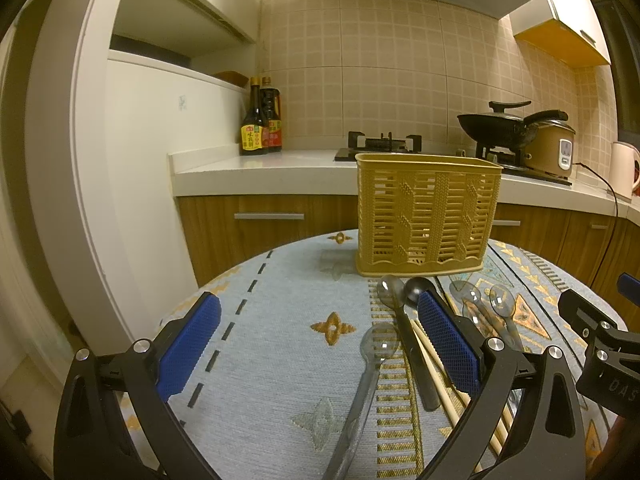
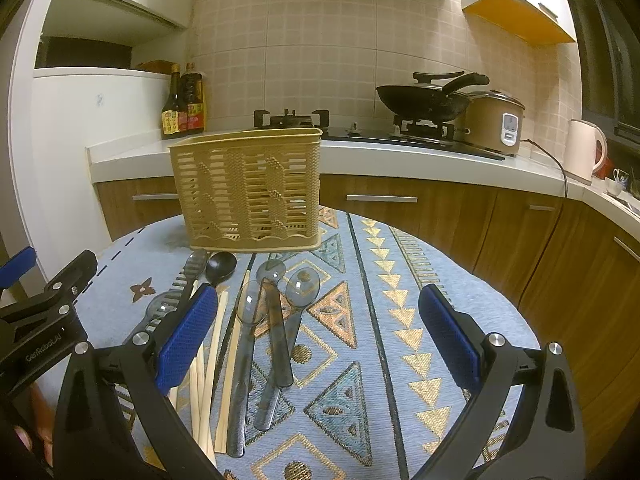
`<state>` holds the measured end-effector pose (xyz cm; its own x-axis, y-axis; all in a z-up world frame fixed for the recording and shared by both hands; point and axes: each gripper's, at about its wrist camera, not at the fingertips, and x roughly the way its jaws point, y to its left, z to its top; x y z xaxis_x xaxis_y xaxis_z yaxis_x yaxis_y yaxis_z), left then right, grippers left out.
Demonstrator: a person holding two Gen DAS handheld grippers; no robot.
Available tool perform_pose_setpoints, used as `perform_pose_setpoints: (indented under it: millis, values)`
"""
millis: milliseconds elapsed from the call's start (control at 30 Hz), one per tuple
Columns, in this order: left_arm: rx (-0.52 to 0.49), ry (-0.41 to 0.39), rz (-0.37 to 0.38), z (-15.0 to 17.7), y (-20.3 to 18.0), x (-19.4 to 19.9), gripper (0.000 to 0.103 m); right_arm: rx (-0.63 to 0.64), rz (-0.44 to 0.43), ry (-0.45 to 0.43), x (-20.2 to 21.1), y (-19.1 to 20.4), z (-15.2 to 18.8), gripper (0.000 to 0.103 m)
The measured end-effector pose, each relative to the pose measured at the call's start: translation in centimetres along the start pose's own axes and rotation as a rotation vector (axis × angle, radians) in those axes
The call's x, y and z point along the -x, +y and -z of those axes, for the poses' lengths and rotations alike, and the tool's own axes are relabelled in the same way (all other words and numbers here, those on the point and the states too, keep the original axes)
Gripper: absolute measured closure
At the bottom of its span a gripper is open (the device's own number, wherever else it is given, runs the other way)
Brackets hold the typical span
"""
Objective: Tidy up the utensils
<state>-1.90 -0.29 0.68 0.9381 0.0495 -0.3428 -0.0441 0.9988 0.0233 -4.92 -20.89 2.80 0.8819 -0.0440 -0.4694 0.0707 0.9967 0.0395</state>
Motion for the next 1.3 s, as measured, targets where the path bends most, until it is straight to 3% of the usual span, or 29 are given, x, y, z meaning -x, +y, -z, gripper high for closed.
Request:
perform_pose_setpoints:
  millis: [1000,1133,1300]
  values:
    - [0.014,0.006,0.016,0.0,0.0,-0.1,0.007,-0.005,0.01,-0.002,-0.1,-0.1,0.2,0.007]
    - [0.049,0.086,0.121,0.0,1.0,-1.0,0.008,-0.059,-0.002,0.022,-0.4,-1.3,0.1,0.007]
    - [0.057,0.234,0.261,-1.3,3.0,-3.2,0.009,-0.133,-0.082,0.173,-2.1,-3.2,-0.8,0.007]
